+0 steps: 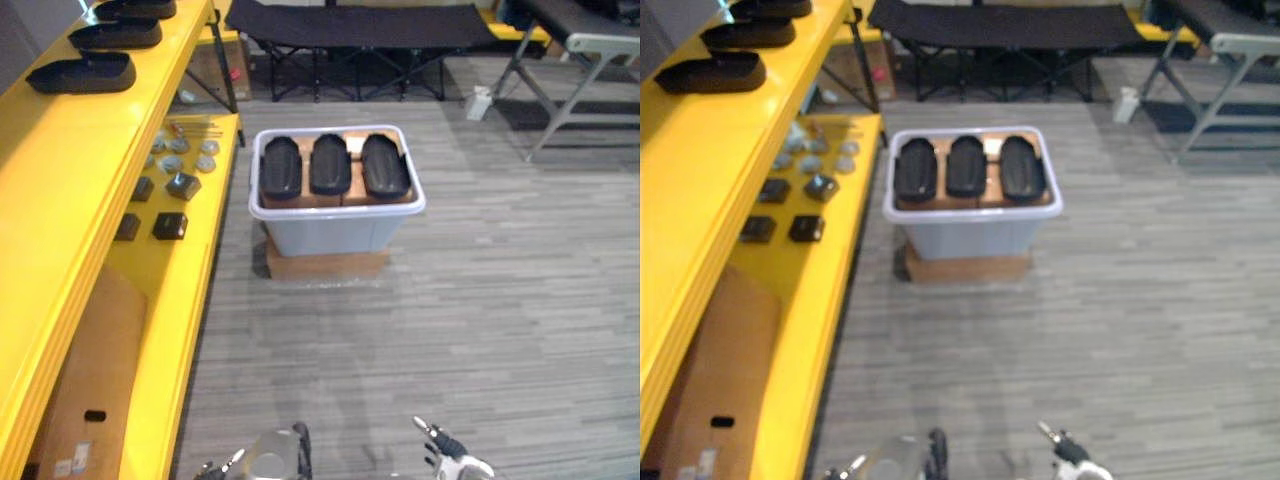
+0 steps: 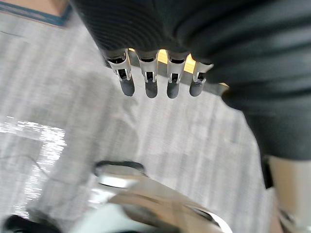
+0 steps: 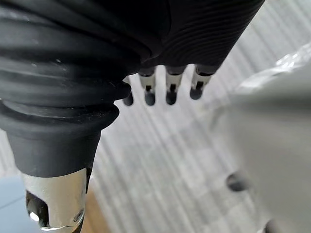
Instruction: Walk over and take plastic housings, then place them on the shelf
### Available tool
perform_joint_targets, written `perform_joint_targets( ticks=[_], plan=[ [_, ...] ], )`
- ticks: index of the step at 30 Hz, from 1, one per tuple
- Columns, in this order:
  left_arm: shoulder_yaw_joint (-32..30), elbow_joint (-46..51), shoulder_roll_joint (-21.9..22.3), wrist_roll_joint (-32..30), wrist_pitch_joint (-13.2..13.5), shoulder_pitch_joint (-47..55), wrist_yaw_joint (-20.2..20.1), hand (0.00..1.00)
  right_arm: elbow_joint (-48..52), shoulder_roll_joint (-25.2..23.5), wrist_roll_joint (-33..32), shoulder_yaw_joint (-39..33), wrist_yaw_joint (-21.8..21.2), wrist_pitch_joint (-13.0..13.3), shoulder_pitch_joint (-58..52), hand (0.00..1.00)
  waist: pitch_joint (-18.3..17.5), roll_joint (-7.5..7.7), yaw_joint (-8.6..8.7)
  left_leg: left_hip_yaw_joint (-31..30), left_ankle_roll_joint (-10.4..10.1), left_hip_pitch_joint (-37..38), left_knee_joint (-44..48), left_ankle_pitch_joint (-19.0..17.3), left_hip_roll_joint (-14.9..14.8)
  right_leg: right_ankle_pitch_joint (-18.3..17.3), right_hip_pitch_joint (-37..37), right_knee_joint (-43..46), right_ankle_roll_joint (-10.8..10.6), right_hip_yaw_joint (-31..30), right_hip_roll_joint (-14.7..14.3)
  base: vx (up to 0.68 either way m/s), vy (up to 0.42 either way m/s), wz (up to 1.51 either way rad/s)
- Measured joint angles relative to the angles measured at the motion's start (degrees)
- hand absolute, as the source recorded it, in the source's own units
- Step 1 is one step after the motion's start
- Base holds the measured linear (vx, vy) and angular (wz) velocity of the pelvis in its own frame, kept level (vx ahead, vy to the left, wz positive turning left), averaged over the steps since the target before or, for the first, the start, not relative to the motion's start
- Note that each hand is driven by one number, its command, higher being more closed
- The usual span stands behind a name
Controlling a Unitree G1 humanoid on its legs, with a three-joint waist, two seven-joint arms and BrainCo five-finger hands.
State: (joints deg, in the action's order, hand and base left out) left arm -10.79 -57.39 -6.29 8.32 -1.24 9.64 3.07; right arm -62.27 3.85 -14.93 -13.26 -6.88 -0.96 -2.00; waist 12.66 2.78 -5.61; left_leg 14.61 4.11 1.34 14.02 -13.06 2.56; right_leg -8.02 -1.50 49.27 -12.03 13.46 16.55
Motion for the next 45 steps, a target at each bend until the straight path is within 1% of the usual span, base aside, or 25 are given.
perform_joint_targets(
  ticks=[1,2,4,7,9,10,11,12,13,14,15,19,20,22,23,27,28,30,31,34,35,39,41,43,45],
  plan=[
    [0.2,0.0,-0.1,-0.4,0.2,0.1,-0.2,0.00,0.0,-0.1,0.0,-0.1,0.9,0.5,-0.1,0.00,0.0,0.00,0.08,0.0,0.1,1.8,-1.1,-0.1,0.3,-1.0,-1.0,3.2,1.8,2.2,1.2,0.15,-0.072,-0.03],
    [1.3,0.0,-0.1,-0.4,1.4,-0.1,-0.3,0.00,0.1,0.3,0.1,0.0,2.3,1.4,0.3,0.00,0.1,-0.57,0.24,0.0,0.1,5.9,-3.9,-0.1,0.0,-4.4,-3.2,5.8,6.1,7.3,2.6,0.05,-0.097,-0.03],
    [3.2,0.2,-0.1,0.1,2.6,-1.2,-0.2,0.00,0.2,0.3,1.6,0.0,4.6,2.3,1.1,0.00,0.5,-1.95,1.08,-0.3,0.1,8.5,-4.8,-0.1,-2.2,-7.5,-5.5,-0.4,8.8,13.5,0.9,-0.04,-0.103,0.09],
    [5.0,1.1,-0.1,0.8,3.1,-2.9,-0.3,0.00,0.2,0.5,4.0,0.0,6.9,2.3,2.1,0.00,1.1,-3.56,2.67,-2.2,-0.3,9.9,-4.4,-0.3,-6.3,-5.8,-8.6,-20.3,8.7,16.2,-5.0,0.21,-0.118,0.39],
    [6.0,1.7,-0.2,0.8,3.3,-3.7,-0.3,0.00,0.1,0.7,4.3,0.0,7.5,2.4,1.9,0.00,1.0,-2.78,3.22,-3.5,-3.8,12.0,-4.4,-2.3,-7.8,5.2,-9.4,-37.7,8.6,14.0,-7.6,0.33,-0.199,0.48],
    [5.9,1.8,-0.5,0.8,3.3,-3.6,-0.4,0.00,0.1,0.6,4.5,0.0,7.7,2.4,1.5,0.00,0.9,-2.15,3.10,-3.9,-5.2,12.8,-4.4,-3.2,-7.7,8.6,-9.2,-41.3,8.1,12.7,-7.6,0.26,-0.285,0.46],
    [6.1,1.8,-1.6,0.8,3.1,-3.2,-0.4,0.00,0.1,0.2,4.6,0.0,7.9,2.4,0.5,0.00,0.5,-0.15,3.20,-5.8,-8.0,14.6,-4.4,-5.2,-6.7,13.7,-8.8,-44.6,8.3,10.6,-6.1,0.16,-0.267,0.49],
    [6.2,1.7,-2.4,0.8,2.7,-3.2,-0.5,0.00,0.0,0.1,4.5,0.0,7.9,2.4,-0.1,0.00,0.6,0.57,3.25,-6.5,-9.0,15.8,-4.5,-6.3,-6.5,20.3,-8.5,-43.7,10.0,9.7,-5.2,0.18,-0.351,0.55],
    [7.2,0.9,-0.8,0.7,1.4,-3.7,-0.8,0.00,-0.2,2.4,4.9,-0.1,8.1,2.1,0.6,0.00,0.3,-3.04,3.20,-7.1,-10.0,16.2,-4.2,-6.5,-9.8,17.1,-8.3,-40.4,11.3,9.9,-7.7,0.17,-0.275,0.38],
    [7.1,0.7,0.1,0.6,1.0,-3.8,-1.0,0.00,-0.2,3.2,5.0,-0.1,8.1,1.8,0.9,0.00,0.2,-3.53,3.39,-7.7,-10.0,15.8,-4.0,-6.3,-10.6,15.9,-8.5,-40.3,11.1,10.5,-8.4,0.19,-0.306,0.23],
    [7.2,0.3,0.9,0.2,0.0,-4.1,-1.0,0.00,-0.3,4.2,5.0,-0.1,8.1,0.9,1.6,0.00,-0.1,-5.58,3.19,-7.9,-10.8,15.6,-3.9,-5.3,-12.0,14.5,-8.5,-39.7,12.3,11.2,-9.5,0.12,-0.226,0.16],
    [6.8,-2.0,0.8,0.9,-3.2,-4.6,0.9,0.00,-2.0,3.9,4.9,1.6,6.8,-1.9,3.3,0.00,-0.3,-5.05,3.16,-8.3,-11.8,14.6,0.0,0.0,-13.0,9.0,-8.3,-35.1,12.4,11.7,-9.4,0.07,-0.223,0.08],
    [6.4,-2.3,0.6,0.9,-5.1,-4.7,2.0,0.00,-2.3,3.6,4.6,2.8,6.6,-2.1,3.6,0.00,-0.7,-4.92,3.14,-9.6,-12.1,12.2,5.7,1.3,-13.5,8.4,-7.2,-36.0,12.7,11.8,-9.8,0.02,-0.157,-0.03],
    [5.8,-2.4,0.7,0.9,-5.5,-4.5,3.1,0.00,-2.4,3.3,4.3,3.8,6.5,-2.4,3.5,0.00,-0.8,-4.86,3.02,-9.6,-13.3,9.5,11.6,3.5,-14.1,8.1,-5.5,-37.8,13.0,11.8,-10.7,0.00,-0.146,-0.06],
    [4.6,-2.6,0.9,0.9,-5.9,-3.9,3.7,0.00,-2.4,3.0,4.4,4.4,6.0,-3.0,3.3,0.00,-1.0,-4.33,2.72,-9.5,-14.9,5.5,20.3,7.0,-14.8,8.2,-3.2,-41.0,13.1,11.5,-10.9,-0.02,-0.128,-0.07],
    [4.1,-2.5,1.9,2.3,-5.8,-2.8,4.8,0.00,-2.5,3.9,4.6,4.3,5.6,-4.1,2.5,0.00,-1.4,-6.18,2.77,-6.8,-13.4,-3.5,30.5,0.6,-16.2,7.7,1.8,-44.7,12.5,11.5,-11.3,0.12,-0.001,0.01],
    [4.1,-2.4,2.0,2.7,-5.6,-2.7,4.8,0.00,-2.5,3.9,4.7,4.3,5.7,-4.2,2.4,0.00,-1.4,-6.26,2.58,-5.4,-12.7,-4.8,28.6,-0.3,-15.7,7.5,3.0,-44.8,11.8,11.6,-10.7,0.13,0.116,0.01],
    [4.3,-2.1,2.2,2.5,-4.9,-2.5,4.8,0.00,-2.4,4.0,4.6,4.3,5.7,-3.9,2.2,0.00,-1.5,-6.72,2.40,-2.8,-12.6,-6.7,11.6,0.7,-12.3,6.8,4.7,-44.5,9.2,11.7,-9.0,-0.11,0.205,0.02],
    [4.3,-2.1,2.4,2.5,-4.8,-2.4,4.7,0.00,-2.4,4.2,4.6,4.3,5.8,-3.9,2.1,0.00,-1.5,-7.17,2.34,-2.2,-10.0,-6.8,6.7,1.4,-11.7,6.5,4.8,-44.3,8.5,11.6,-8.9,-0.13,0.254,-0.04],
    [4.5,-2.0,0.7,0.6,-3.8,-2.0,4.0,0.00,-2.4,2.2,5.9,4.6,6.0,-3.8,1.9,0.00,-3.6,-3.56,1.19,-0.2,-7.0,-4.2,-0.6,3.8,-6.6,9.0,5.4,-48.8,5.5,9.6,-6.5,0.21,0.185,0.07],
    [4.5,-2.0,0.6,0.4,-3.6,-2.1,3.9,0.00,-2.4,2.2,7.0,4.6,6.1,-3.7,1.9,0.00,-3.4,-3.43,0.91,-0.1,-6.9,-4.3,-0.6,3.8,-6.1,9.5,5.6,-49.5,5.5,9.6,-6.1,0.24,0.134,0.04],
    [4.9,-1.3,-0.2,0.1,-3.4,-4.1,4.2,0.00,-2.0,2.5,12.6,6.7,3.7,0.0,2.2,0.00,-2.5,-2.62,0.30,-0.4,-6.4,-2.0,-0.5,3.6,-4.5,9.9,9.4,-51.1,5.5,10.3,-5.4,0.21,0.032,0.14],
    [4.9,-0.6,-0.2,-0.4,-3.1,-4.9,4.5,0.00,-1.0,2.5,12.4,9.2,-0.2,2.6,2.5,0.00,-2.1,-2.17,0.10,-1.7,-5.6,-0.2,-2.2,3.0,-5.0,7.4,8.6,-45.9,6.2,10.7,-5.3,0.14,-0.044,0.19],
    [6.3,0.4,-1.0,-0.2,-2.5,-6.4,5.1,0.00,2.2,2.8,13.0,15.6,-4.7,7.8,3.0,0.00,-1.7,-1.33,0.93,-4.2,-5.9,1.5,-5.6,3.3,-5.3,5.6,6.9,-40.3,6.7,12.6,-4.4,0.08,-0.007,0.37],
    [7.6,1.2,-2.2,0.4,-2.5,-7.0,5.6,0.00,5.2,2.8,12.9,20.8,-7.0,10.8,3.4,0.00,-1.3,-0.11,1.09,-5.3,-6.0,0.9,-6.0,3.4,-5.3,5.6,6.8,-40.2,6.7,13.2,-4.4,0.05,0.009,0.28]
  ],
)
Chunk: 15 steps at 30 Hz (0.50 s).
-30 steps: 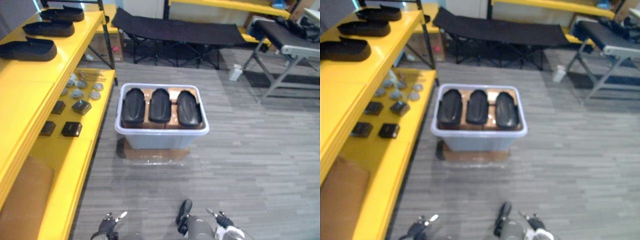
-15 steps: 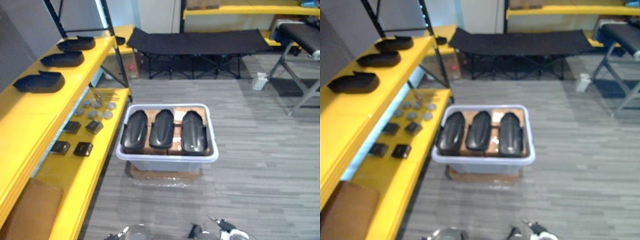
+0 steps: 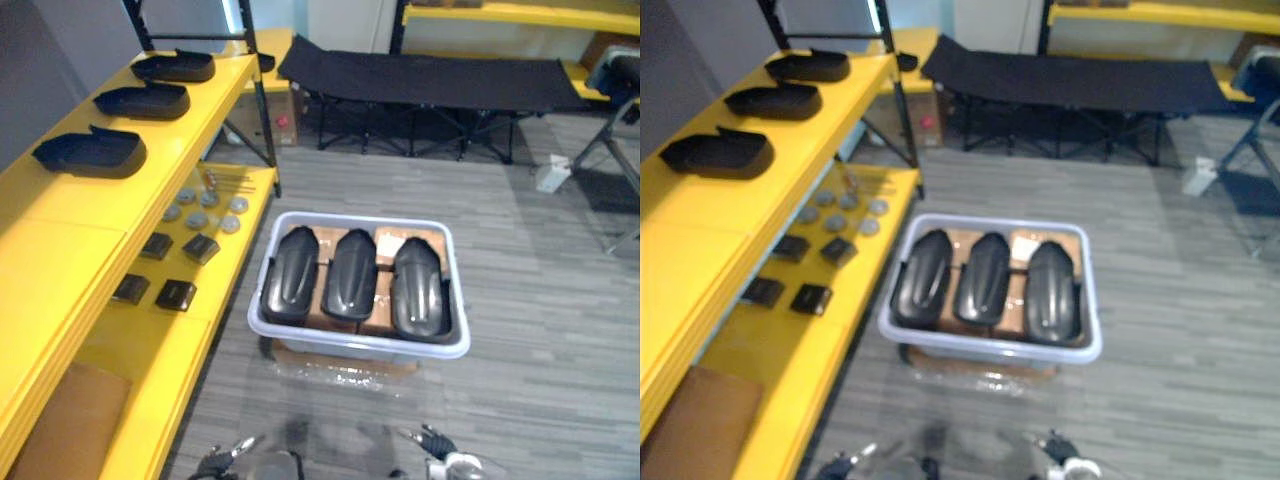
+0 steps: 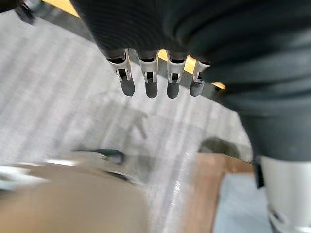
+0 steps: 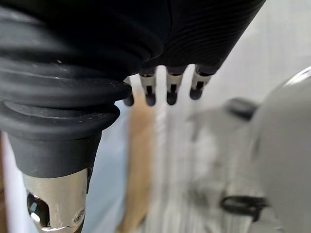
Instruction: Walk over and take plastic housings, then place them on the shelf
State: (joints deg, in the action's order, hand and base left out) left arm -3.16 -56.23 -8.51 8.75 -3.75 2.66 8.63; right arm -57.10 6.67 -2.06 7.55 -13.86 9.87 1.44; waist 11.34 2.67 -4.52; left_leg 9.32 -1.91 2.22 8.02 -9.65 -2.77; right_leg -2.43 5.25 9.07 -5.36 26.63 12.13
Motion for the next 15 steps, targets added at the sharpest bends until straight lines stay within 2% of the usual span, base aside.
perform_joint_targets(
  ticks=[1,2,4,6,8,9,10,11,12,13,14,15],
  plan=[
    [0.0,0.0,-0.4,0.3,-0.1,-0.7,0.3,0.00,3.1,0.0,0.0,4.2,-2.2,1.9,0.0,0.00,0.1,1.13,0.25,-0.8,0.0,-0.5,0.0,0.1,0.3,0.3,0.1,-0.4,-0.4,0.0,-0.2,0.07,0.051,0.32],
    [0.1,0.0,-0.5,0.2,-0.2,-1.0,0.5,0.00,6.5,0.1,-1.0,8.1,-5.5,2.6,-0.1,0.00,-0.1,1.91,0.27,-1.1,0.1,-0.5,0.1,0.1,0.3,1.3,0.9,-1.6,-0.6,0.0,-0.5,0.08,0.054,0.28],
    [0.0,0.0,-0.6,0.0,-0.3,-1.1,0.5,0.00,11.8,0.2,-4.6,13.6,-9.3,2.8,0.0,0.00,-0.4,2.49,0.10,-1.7,0.2,-0.4,0.6,0.2,0.2,3.1,2.4,-3.4,-0.7,0.1,-1.1,0.09,0.052,0.24],
    [-0.1,-0.1,-0.7,-0.2,-0.4,-1.1,0.5,0.00,23.6,0.2,-12.0,20.4,-12.7,2.7,0.1,0.00,-1.0,3.35,-0.14,-2.7,0.2,-0.4,0.6,0.2,0.1,4.8,3.5,-4.7,-0.7,0.0,-1.4,0.10,0.049,0.27],
    [-0.7,-0.4,-1.0,-0.3,-0.1,-0.8,0.4,0.00,33.7,0.3,-17.7,21.1,-13.5,2.4,0.2,0.00,-1.4,3.90,-0.90,-2.6,0.2,-0.3,0.6,0.2,0.1,5.1,3.6,-4.8,-0.2,-0.1,-1.4,0.08,0.032,0.07],
    [-0.8,-0.8,-1.2,-0.4,0.2,-0.4,0.3,0.00,39.0,0.3,-20.0,19.9,-13.5,2.1,0.3,0.00,-1.5,4.12,-0.90,-2.5,0.2,-0.3,0.6,0.2,0.2,5.2,3.6,-4.8,-0.2,-0.2,-1.4,0.09,0.030,-0.01],
    [-1.0,-1.3,-1.3,-0.9,0.5,0.4,0.0,0.00,47.4,0.5,-23.8,15.3,-13.4,1.7,1.1,0.00,-1.7,4.40,-0.83,-2.2,0.2,-0.2,0.7,0.2,0.3,5.2,3.6,-4.8,-0.2,-0.9,-1.3,0.07,0.023,-0.05],
    [-1.3,-1.3,-1.3,-0.9,0.7,1.0,-0.1,0.00,50.1,0.8,-25.8,12.8,-13.2,1.7,1.6,0.00,-1.7,4.46,-0.78,-2.0,0.2,0.0,0.7,0.2,0.3,5.2,3.5,-4.7,-0.2,-1.5,-1.3,0.09,0.031,-0.23],
    [-2.6,-1.3,-0.9,-0.9,1.6,2.7,-0.2,0.00,56.8,2.6,-31.5,3.2,-11.5,1.7,4.1,0.00,-1.7,4.29,-0.73,-0.6,0.2,1.4,0.9,0.2,0.1,5.2,3.6,-3.7,-0.2,-3.7,-1.2,0.08,0.000,-0.38],
    [-3.0,-1.3,-0.2,-0.8,2.3,3.7,-0.2,0.00,58.9,4.2,-34.1,-3.9,-9.0,2.6,6.0,0.00,-1.2,3.05,-0.39,-0.1,0.2,2.8,1.1,0.2,-0.7,4.3,3.1,-1.9,-0.2,-4.8,-1.4,0.06,-0.020,-0.44],
    [-3.0,-1.5,0.1,-0.8,2.4,4.3,-0.2,0.00,59.5,5.2,-35.3,-8.7,-6.5,3.3,7.2,0.00,-1.5,2.55,0.36,0.1,0.2,3.0,1.6,0.2,-1.5,-0.1,2.9,-3.2,-0.3,-6.6,-2.8,0.02,-0.054,-0.32],
    [-3.1,-1.9,0.0,-0.9,2.4,4.3,-0.4,0.00,60.3,6.6,-35.5,-13.8,-1.9,4.1,8.9,0.00,-1.7,2.24,0.91,0.6,0.2,2.8,2.5,0.2,-2.3,-0.8,3.0,-9.7,0.1,-8.2,-5.5,-0.01,-0.090,-0.27]
  ],
)
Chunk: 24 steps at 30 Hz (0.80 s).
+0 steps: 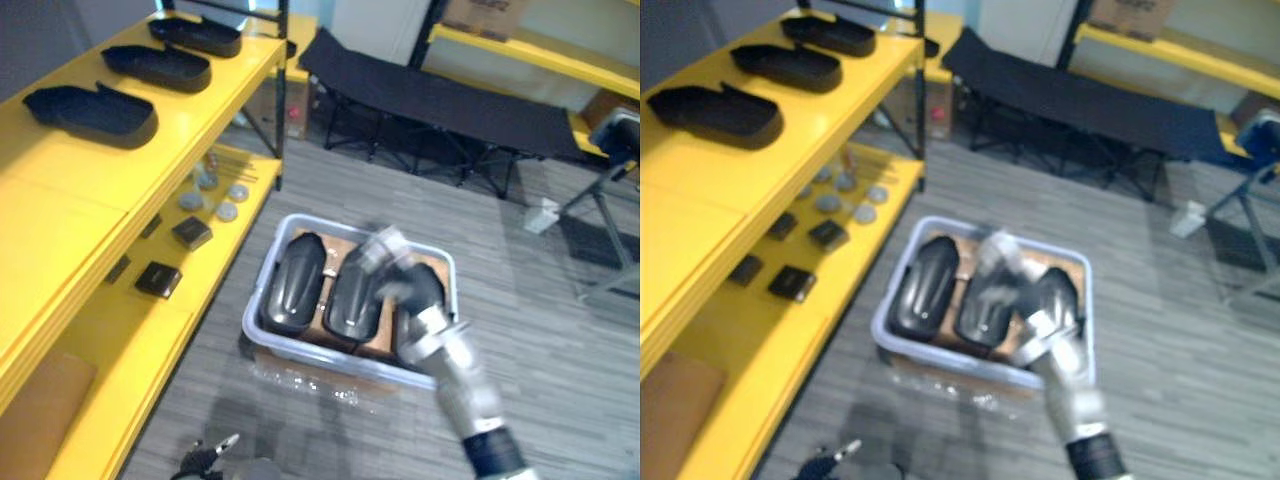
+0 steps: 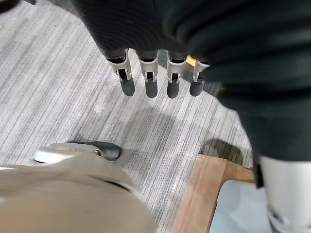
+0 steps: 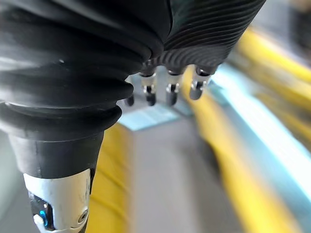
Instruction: Walk over and take plastic housings, then place them on the shelf
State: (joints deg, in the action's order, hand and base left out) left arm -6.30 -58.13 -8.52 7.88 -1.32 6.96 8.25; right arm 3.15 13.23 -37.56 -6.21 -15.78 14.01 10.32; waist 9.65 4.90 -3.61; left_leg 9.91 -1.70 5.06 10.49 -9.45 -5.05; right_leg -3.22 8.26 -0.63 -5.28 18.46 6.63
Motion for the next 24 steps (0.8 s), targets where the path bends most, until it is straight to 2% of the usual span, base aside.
perform_joint_targets(
  ticks=[1,2,3,4,5,7,9,12,15,16,18,19,20,21,22,24],
  plan=[
    [-0.2,0.0,-0.5,-0.1,0.1,0.3,-0.1,0.00,0.4,1.5,0.2,-3.8,3.9,0.8,0.2,0.00,-0.5,0.88,0.51,0.2,0.0,0.1,0.1,0.0,0.8,5.9,-0.8,-4.0,1.1,-0.1,-0.7,-0.02,-0.138,-0.13],
    [-0.2,0.0,-0.8,-0.1,0.1,0.6,-0.1,0.00,0.3,2.4,0.3,-5.5,5.8,1.0,-0.1,0.00,-0.9,1.43,1.22,0.0,-0.5,0.1,0.0,-0.3,1.5,8.7,-1.4,-3.6,1.4,0.7,-0.3,0.01,-0.160,-0.05],
    [-0.2,0.1,-0.1,-0.6,0.2,0.5,-0.1,0.00,-0.5,4.2,1.8,-8.2,10.5,0.9,-0.7,0.00,-1.7,0.88,1.41,0.2,-1.5,0.7,-0.4,-1.2,1.5,7.3,-0.4,-3.8,0.7,1.3,-0.1,0.02,-0.129,0.00],
    [-0.2,0.6,0.7,-1.5,0.7,0.5,-0.1,0.00,-3.3,5.9,3.0,-11.9,16.9,0.6,-0.7,0.00,-2.1,-1.10,1.68,0.2,-1.7,1.5,-1.2,-1.3,1.0,7.2,-0.2,-3.8,0.8,1.0,-0.7,0.05,-0.089,-0.11],
    [0.0,1.0,1.9,-1.8,1.4,0.7,-0.1,0.00,-6.9,7.1,4.1,-15.3,22.2,-0.8,-0.7,0.00,-2.6,-2.32,1.99,0.3,-1.7,2.2,-2.4,-1.3,0.7,7.2,-0.3,-3.8,0.9,0.6,-1.1,0.03,-0.052,-0.13],
    [0.5,1.3,2.6,-1.9,1.9,1.7,-0.6,0.00,-12.9,8.6,6.0,-18.1,27.4,-2.7,-0.7,0.00,-3.6,-4.01,2.86,0.2,-1.8,3.1,-4.1,-1.3,0.5,7.1,-0.2,-3.8,1.0,0.5,-1.5,0.01,-0.018,-0.03],
    [0.6,1.5,2.6,-3.1,2.1,2.5,-1.7,0.00,-17.0,9.5,8.2,-18.7,31.5,-4.5,-1.2,0.00,-3.7,-4.21,3.57,0.2,-1.8,3.3,-4.5,-1.3,0.4,7.1,-0.2,-3.8,1.0,0.5,-1.7,-0.02,-0.002,-0.01],
    [0.7,2.8,1.7,-5.8,2.1,3.1,-2.7,0.00,-22.0,9.8,10.4,-18.8,34.5,-6.5,-1.2,0.00,-3.0,-2.88,3.33,0.1,-1.8,3.8,-5.9,-1.3,0.6,7.1,-0.5,-3.6,1.0,0.5,-1.6,-0.11,0.014,0.04],
    [0.8,3.6,-0.2,-6.7,2.1,3.1,-3.6,0.00,-27.6,9.8,10.2,-18.7,35.6,-7.8,-0.8,0.00,-1.8,-0.47,2.62,-0.2,-1.5,-0.5,-3.0,-1.9,0.7,7.0,-4.4,-1.0,1.1,0.3,-1.0,-0.17,0.010,0.04],
    [0.7,4.0,-0.9,-6.6,2.1,3.1,-3.9,0.00,-29.2,9.8,10.1,-18.7,36.4,-7.8,-0.4,0.00,-0.9,0.92,2.53,-0.6,-1.3,-3.6,-0.6,-2.3,0.6,7.0,-6.4,-0.3,1.2,0.3,-0.7,-0.21,0.014,0.13],
    [0.7,4.1,-2.1,-6.6,2.2,2.2,-4.3,0.00,-30.1,9.6,8.8,-18.8,37.7,-7.8,-0.2,0.00,1.7,2.50,2.38,-1.4,-1.2,-8.2,4.2,-3.8,0.1,7.1,-8.9,0.8,1.3,0.4,-0.7,-0.18,0.022,0.10],
    [0.7,4.2,-2.3,-6.6,2.2,1.9,-4.4,0.00,-30.3,9.6,8.8,-18.9,38.1,-7.7,-0.1,0.00,2.5,2.75,2.17,-1.5,-1.1,-9.3,5.8,-4.3,-0.2,7.1,-9.5,1.0,1.3,0.4,-0.9,-0.19,0.037,-0.01],
    [0.7,5.4,-2.4,-6.4,2.4,0.7,-4.5,0.00,-31.1,9.4,8.4,-19.1,38.4,-7.6,0.1,0.00,4.7,3.06,1.28,-1.9,-0.8,-13.3,10.7,-6.2,-1.3,7.1,-11.2,1.4,1.0,0.2,-1.7,-0.18,0.102,-0.03],
    [0.8,7.5,-4.3,-5.6,2.9,-3.3,-4.4,0.00,-33.4,5.7,6.8,-18.8,38.5,-7.3,1.3,0.00,9.6,4.40,-0.38,-3.6,-0.8,-19.5,19.2,-9.6,-3.5,8.8,-13.3,1.6,1.3,0.1,-3.9,-0.11,0.145,0.10],
    [0.9,7.9,-4.5,-5.6,3.8,-4.4,-4.4,0.00,-33.4,5.7,6.8,-18.8,38.6,-6.1,1.4,0.00,10.3,4.66,-0.53,-4.0,-1.0,-20.3,20.2,-9.8,-3.3,8.9,-13.5,1.6,1.3,-0.2,-3.8,0.01,0.164,0.14],
    [0.9,8.7,-4.4,-5.6,4.0,-4.8,-4.2,0.00,-33.4,5.7,6.8,-18.8,38.6,-5.5,2.7,0.00,10.3,4.65,-0.79,-3.8,-1.0,-20.4,20.8,-9.8,-3.2,9.0,-13.5,1.6,1.3,-1.8,-3.7,0.08,0.085,0.05]
  ],
)
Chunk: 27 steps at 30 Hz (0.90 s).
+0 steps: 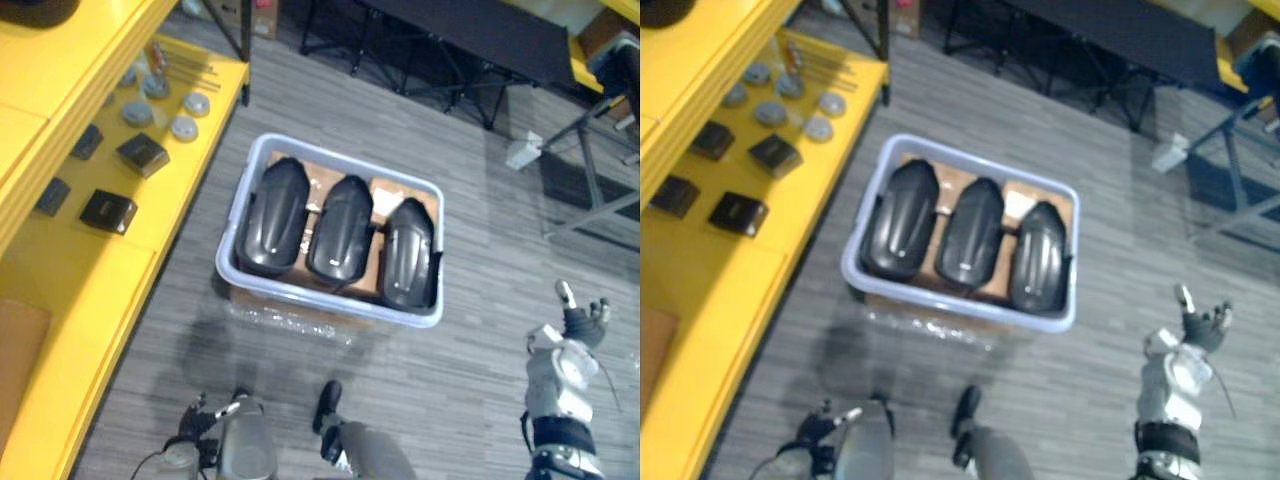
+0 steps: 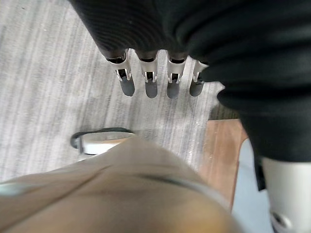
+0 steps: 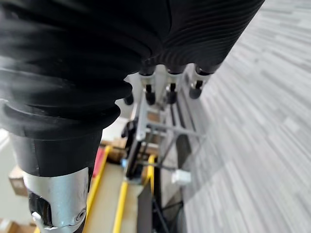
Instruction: Walk over and take plastic housings, then place them on the shelf
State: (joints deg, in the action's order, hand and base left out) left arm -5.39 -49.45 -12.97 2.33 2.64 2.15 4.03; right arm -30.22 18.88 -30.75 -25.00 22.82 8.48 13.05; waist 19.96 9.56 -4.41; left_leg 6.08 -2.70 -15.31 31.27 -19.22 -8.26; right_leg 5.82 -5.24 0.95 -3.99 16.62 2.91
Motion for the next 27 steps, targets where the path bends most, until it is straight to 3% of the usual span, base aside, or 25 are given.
perform_joint_targets(
  ticks=[3,4,5,6,7,10,12,15,18,23,27],
  plan=[
    [-0.1,1.3,-0.1,0.0,0.7,-0.4,0.1,0.00,-0.1,0.0,0.1,0.5,1.1,0.2,1.6,0.00,0.9,0.14,-0.49,-0.4,0.0,-0.7,0.3,0.0,0.0,0.0,0.0,-0.2,0.0,0.0,-0.2,0.04,-0.001,0.07],
    [-0.1,3.7,-0.3,-0.1,1.4,-1.1,0.4,0.00,-4.4,1.2,0.8,0.6,3.0,-0.3,3.6,0.00,4.2,0.64,-1.69,-1.5,0.0,-1.5,0.9,0.0,0.0,0.0,0.0,-0.6,0.1,0.6,-0.7,-0.03,-0.030,0.35],
    [0.0,3.0,-0.3,-0.1,1.6,-2.1,1.0,0.00,-8.7,2.6,0.5,0.5,4.2,-1.1,5.6,0.00,4.9,0.69,-2.00,-2.8,0.0,-3.3,1.1,0.0,0.1,0.0,-1.1,-0.8,0.1,0.6,-1.0,-0.08,-0.025,0.48],
    [2.0,2.8,0.0,2.5,3.2,-2.3,3.5,0.00,-13.3,6.9,0.7,2.3,4.3,-2.8,10.3,0.00,6.5,-0.99,-2.88,-3.8,0.6,-4.7,-0.6,1.3,1.5,-0.1,-3.0,-0.4,0.2,0.6,0.1,-0.07,-0.003,0.39],
    [2.2,2.8,0.0,3.7,3.6,-2.3,4.5,0.00,-13.8,7.8,0.8,3.2,4.4,-2.9,11.2,0.00,6.9,-1.51,-2.91,-3.8,0.8,-4.6,-1.0,1.8,1.9,-0.1,-3.1,-0.4,0.2,0.6,0.3,-0.05,-0.006,0.21],
    [2.2,2.8,0.0,4.1,4.0,-2.3,4.8,0.00,-14.6,7.9,1.2,4.3,4.5,-3.8,13.0,0.00,7.2,-2.06,-3.51,-4.1,0.7,-4.6,-1.7,2.5,2.0,-0.4,-3.2,-0.1,0.5,0.7,0.3,-0.01,-0.025,0.06],
    [2.6,2.8,0.6,4.4,4.8,-2.6,4.8,0.00,-15.9,9.8,1.3,4.4,4.7,-4.4,14.4,0.00,7.9,-3.25,-3.92,-4.1,0.7,-4.8,-2.0,3.2,2.4,-1.5,-5.0,2.6,0.9,0.7,1.1,-0.05,0.003,0.10],
    [4.3,1.2,2.4,7.0,5.7,-3.4,4.8,0.00,-19.4,15.6,2.5,4.9,4.9,-8.9,18.7,0.00,9.0,-6.87,-4.10,-4.2,1.5,-6.1,-5.0,5.9,5.0,-3.7,-9.8,8.3,0.2,0.6,4.4,-0.08,0.025,0.17],
    [4.3,0.3,2.4,8.8,5.9,-3.3,4.7,0.00,-20.7,15.8,3.5,7.5,4.8,-10.7,20.1,0.00,9.3,-7.89,-4.27,-4.5,1.4,-6.9,-5.3,6.6,5.0,-3.8,-10.8,9.2,0.4,0.8,4.5,-0.05,-0.027,0.09],
    [4.5,0.4,3.4,9.1,6.9,-3.3,4.2,0.00,-20.9,17.9,6.9,9.2,3.8,-13.8,21.8,0.00,9.4,-8.05,-3.75,-5.6,1.4,-8.8,-5.5,7.4,5.8,-5.4,-14.5,13.7,0.8,0.8,5.7,-0.07,-0.009,0.06],
    [4.5,-0.2,3.4,10.2,7.3,-3.2,3.7,0.00,-22.7,17.9,7.1,11.8,2.4,-14.0,22.3,0.00,9.4,-8.10,-3.35,-5.7,1.5,-9.3,-5.1,7.6,6.0,-5.7,-15.2,14.8,0.8,0.7,6.1,-0.04,0.004,0.03]
  ],
)
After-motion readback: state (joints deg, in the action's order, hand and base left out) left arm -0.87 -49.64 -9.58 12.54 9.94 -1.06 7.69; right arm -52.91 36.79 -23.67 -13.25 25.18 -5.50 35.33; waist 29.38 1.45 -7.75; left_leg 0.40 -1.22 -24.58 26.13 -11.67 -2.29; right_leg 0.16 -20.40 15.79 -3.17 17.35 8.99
